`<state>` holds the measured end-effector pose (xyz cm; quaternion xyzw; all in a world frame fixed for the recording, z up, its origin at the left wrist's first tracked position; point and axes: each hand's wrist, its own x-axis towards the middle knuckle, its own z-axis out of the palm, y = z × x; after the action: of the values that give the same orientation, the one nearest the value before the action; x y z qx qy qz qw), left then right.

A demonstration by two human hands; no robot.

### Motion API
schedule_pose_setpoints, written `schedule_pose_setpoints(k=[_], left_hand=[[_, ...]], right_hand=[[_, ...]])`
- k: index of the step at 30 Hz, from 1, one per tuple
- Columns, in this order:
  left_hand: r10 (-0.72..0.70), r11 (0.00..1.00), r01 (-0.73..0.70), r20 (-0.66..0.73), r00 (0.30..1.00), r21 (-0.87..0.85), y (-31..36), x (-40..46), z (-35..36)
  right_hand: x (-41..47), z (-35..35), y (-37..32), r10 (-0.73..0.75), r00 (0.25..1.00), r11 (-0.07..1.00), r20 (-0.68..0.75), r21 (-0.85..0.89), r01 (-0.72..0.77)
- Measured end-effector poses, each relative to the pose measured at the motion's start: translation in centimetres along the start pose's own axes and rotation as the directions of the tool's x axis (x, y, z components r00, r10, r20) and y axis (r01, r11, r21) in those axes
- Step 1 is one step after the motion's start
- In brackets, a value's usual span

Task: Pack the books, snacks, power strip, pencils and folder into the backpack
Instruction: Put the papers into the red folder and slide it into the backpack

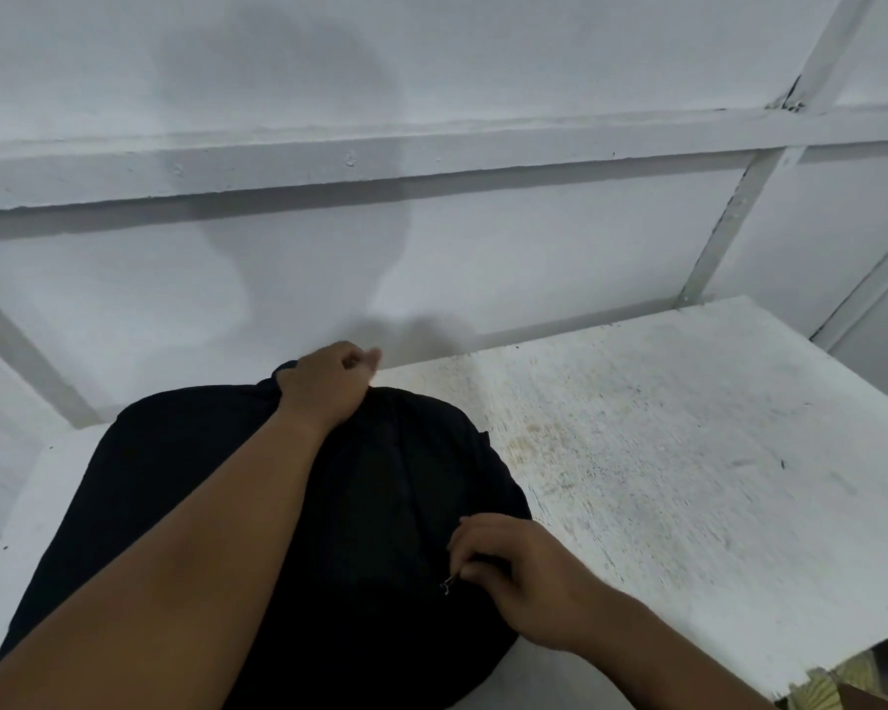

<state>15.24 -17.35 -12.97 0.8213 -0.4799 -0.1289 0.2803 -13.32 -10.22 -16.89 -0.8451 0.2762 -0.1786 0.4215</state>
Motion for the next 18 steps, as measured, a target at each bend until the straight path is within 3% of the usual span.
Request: schedule_pose_setpoints(k=[2, 4, 6, 13, 16, 18], left_hand=[[-0.067, 0.989, 0.075, -0.062, 0.996, 0.130, -0.3, 0.3, -0.1], [-0.098, 0.916, 0.052, 0.096, 0.991, 0.397, -1.0, 0.6, 0.1], [-0.124, 0.857, -0.018, 0.239, 0.963, 0.515, -1.3, 0.5, 0.5], [-0.053, 0.896, -0.035, 0.186, 0.981, 0.442, -1.3, 0.2, 0.3], [-0.066, 0.913, 0.006, 0.132, 0.989, 0.408, -0.8, -0.1, 0.3], [-0.092, 0.930, 0.054, 0.088, 0.992, 0.363, -0.7, -0.1, 0.4]], right_hand=[[1.0, -1.2, -0.3, 0.037, 0.999, 0.998, -0.010, 0.042, -0.036], [2.5, -2.2, -0.3, 0.078, 0.994, 0.996, -0.080, 0.042, -0.075], [4.3, -3.1, 0.0, 0.090, 0.985, 0.996, -0.148, -0.005, -0.092], [13.6, -4.4, 1.4, -0.055, 0.972, 0.998, -0.227, -0.054, 0.044], [18.2, -3.6, 2.2, -0.030, 0.969, 0.999, -0.244, -0.044, 0.020], [20.9, -2.9, 2.9, 0.039, 0.986, 0.997, -0.163, -0.062, -0.050]])
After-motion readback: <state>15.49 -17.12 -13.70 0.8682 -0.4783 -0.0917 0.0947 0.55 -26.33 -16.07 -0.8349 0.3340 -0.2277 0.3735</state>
